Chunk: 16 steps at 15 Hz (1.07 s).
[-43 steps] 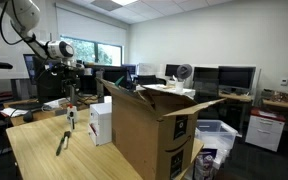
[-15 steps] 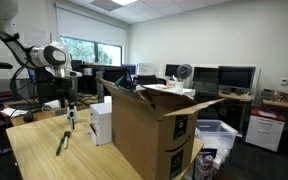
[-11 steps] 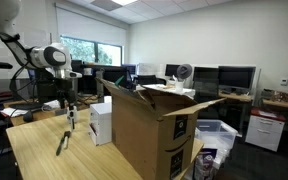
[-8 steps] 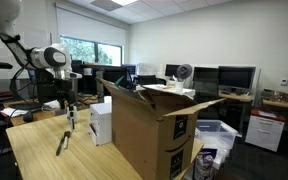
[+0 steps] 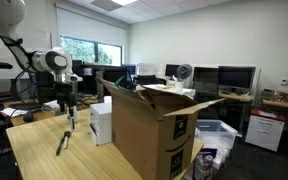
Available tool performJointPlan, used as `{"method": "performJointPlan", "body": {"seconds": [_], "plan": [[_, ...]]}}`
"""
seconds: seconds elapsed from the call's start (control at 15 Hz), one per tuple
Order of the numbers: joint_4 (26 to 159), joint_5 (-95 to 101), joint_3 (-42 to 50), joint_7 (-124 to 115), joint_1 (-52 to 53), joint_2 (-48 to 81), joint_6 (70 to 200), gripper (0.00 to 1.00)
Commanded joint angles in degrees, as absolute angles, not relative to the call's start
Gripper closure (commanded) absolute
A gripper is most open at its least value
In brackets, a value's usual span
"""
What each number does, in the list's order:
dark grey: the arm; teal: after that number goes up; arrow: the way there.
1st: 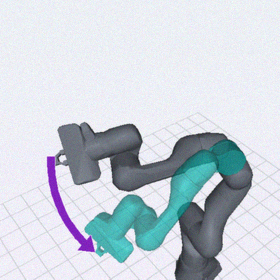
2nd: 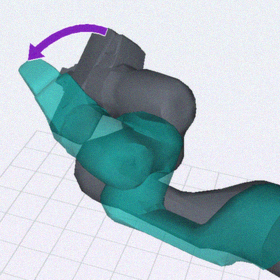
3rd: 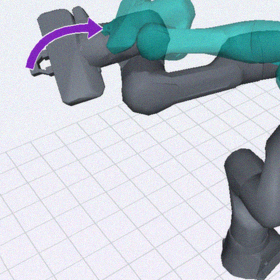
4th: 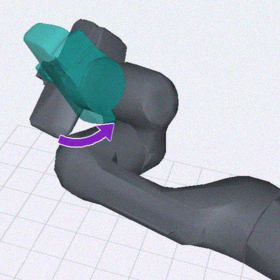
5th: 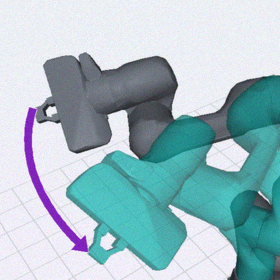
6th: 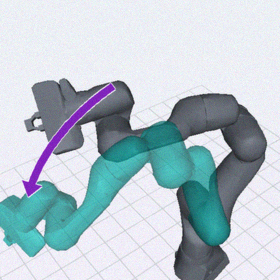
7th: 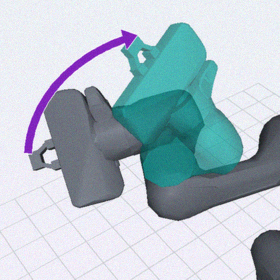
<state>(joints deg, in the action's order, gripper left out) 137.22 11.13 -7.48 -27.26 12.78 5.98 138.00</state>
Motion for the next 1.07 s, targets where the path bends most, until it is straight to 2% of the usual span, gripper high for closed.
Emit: {"method": "performJointPlan", "body": {"seconds": [0.0,1.0], "plan": [[136.7,9.3,-7.9,-24.8,12.3,7.4,139.3,0.00],[132.5,9.9,-7.5,-25.1,12.6,11.0,138.6,0.00]]}}
